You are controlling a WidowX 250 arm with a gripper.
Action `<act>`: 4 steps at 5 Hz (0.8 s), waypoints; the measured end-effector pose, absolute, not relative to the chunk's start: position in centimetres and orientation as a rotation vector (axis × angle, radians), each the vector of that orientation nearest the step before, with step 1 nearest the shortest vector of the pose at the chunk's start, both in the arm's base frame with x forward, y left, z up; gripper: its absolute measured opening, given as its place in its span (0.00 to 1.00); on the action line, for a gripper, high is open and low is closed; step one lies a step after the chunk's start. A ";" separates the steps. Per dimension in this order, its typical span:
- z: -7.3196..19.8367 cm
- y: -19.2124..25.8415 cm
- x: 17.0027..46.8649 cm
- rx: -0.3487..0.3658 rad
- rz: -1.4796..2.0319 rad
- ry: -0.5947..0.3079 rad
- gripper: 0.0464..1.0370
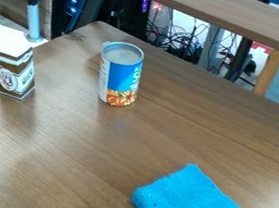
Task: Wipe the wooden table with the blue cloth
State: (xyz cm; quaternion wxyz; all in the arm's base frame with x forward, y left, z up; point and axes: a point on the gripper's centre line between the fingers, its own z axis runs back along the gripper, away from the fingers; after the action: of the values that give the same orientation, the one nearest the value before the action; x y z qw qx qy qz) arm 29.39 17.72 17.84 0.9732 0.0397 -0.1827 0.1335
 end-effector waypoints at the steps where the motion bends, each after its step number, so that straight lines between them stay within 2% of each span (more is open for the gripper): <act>1: 16.7 17.7 29.4 0.068 0.271 -0.339 0.97; 2: 17.9 15.9 31.2 0.113 0.149 -0.352 0.97; 3: 20.1 13.8 33.0 0.130 0.056 -0.386 0.97; 4: 20.7 11.0 34.4 0.157 -0.009 -0.398 0.97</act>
State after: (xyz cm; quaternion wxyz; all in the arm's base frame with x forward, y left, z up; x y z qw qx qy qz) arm 34.37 11.04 20.72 0.9772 0.0777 -0.1975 -0.0042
